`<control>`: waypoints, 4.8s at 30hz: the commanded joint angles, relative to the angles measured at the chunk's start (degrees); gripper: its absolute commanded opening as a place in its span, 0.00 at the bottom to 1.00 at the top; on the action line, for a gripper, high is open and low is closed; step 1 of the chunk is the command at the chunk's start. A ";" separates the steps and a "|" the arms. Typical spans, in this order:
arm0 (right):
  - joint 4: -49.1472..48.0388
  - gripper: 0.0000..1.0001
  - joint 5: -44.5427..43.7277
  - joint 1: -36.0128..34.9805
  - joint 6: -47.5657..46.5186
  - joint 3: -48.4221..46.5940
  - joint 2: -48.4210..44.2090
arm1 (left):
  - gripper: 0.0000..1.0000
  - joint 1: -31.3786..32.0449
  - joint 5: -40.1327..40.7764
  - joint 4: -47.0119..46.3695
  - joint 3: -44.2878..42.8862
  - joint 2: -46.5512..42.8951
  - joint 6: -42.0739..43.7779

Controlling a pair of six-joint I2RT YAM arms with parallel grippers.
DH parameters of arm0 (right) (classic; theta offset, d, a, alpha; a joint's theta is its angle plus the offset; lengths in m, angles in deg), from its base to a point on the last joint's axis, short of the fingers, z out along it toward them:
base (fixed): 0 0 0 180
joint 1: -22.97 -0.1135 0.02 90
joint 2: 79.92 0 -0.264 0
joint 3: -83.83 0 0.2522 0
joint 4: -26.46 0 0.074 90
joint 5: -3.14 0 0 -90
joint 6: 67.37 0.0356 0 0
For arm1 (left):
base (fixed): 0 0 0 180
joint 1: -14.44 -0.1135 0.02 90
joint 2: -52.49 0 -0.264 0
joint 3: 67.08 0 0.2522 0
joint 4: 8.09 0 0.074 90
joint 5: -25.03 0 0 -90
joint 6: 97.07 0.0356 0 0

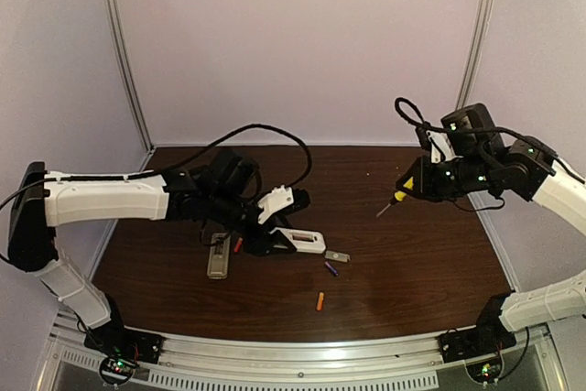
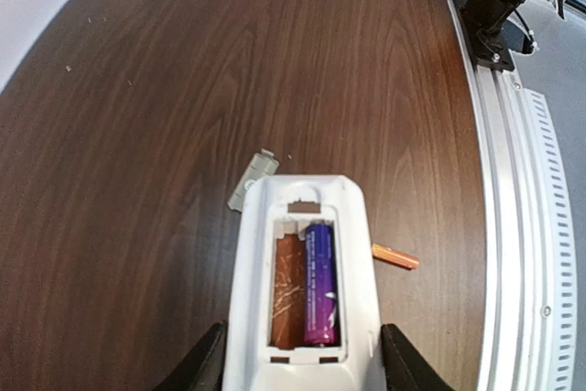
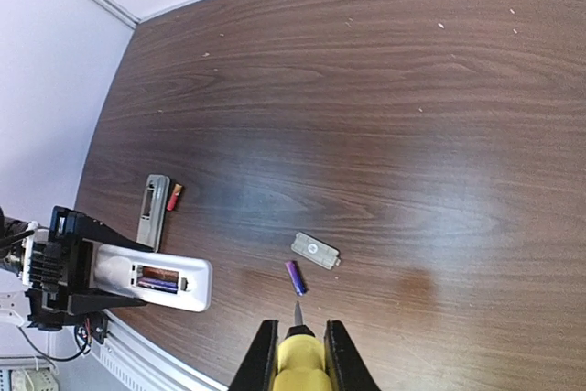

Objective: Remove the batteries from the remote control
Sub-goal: Remove the battery from the remote control without the battery cover.

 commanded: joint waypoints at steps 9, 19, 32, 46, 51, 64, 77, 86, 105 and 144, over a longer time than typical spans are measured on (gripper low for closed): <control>-11.12 0.00 20.60 0.24 -22.73 -5.26 1.55 | 0.00 -0.39 6.66 -15.55 4.38 -6.75 25.52; -17.41 0.00 31.69 0.15 -32.52 -7.88 5.20 | 0.00 -0.39 10.42 -21.02 3.78 -6.35 34.10; -18.83 0.00 31.67 -1.58 -44.12 -11.18 11.41 | 0.00 -0.33 9.82 -21.97 0.32 -1.93 46.34; -16.68 0.00 26.14 -3.25 -51.46 -10.70 13.99 | 0.00 -1.08 6.68 -20.96 -3.21 1.21 45.04; -18.69 0.00 21.12 -4.13 -52.92 -9.03 13.42 | 0.00 -1.10 4.99 -20.69 -4.18 1.92 43.73; -19.19 0.00 10.92 -7.18 -59.57 -7.73 12.79 | 0.00 -1.52 2.58 -21.79 -5.24 2.40 39.81; -18.58 0.00 8.23 -10.39 -62.37 -6.28 14.08 | 0.00 -2.23 1.23 -22.10 -6.00 2.60 38.24; -18.31 0.00 10.01 -10.67 -60.49 -6.11 15.16 | 0.00 -2.78 1.97 -21.46 -5.91 2.50 40.03; -20.92 0.00 12.33 -9.57 -56.72 -7.22 19.37 | 0.00 -3.12 4.02 -19.58 -4.04 1.50 46.79; -20.97 0.00 29.09 -0.79 -59.33 -19.85 37.61 | 0.00 -4.69 10.88 -19.87 -1.87 5.08 57.00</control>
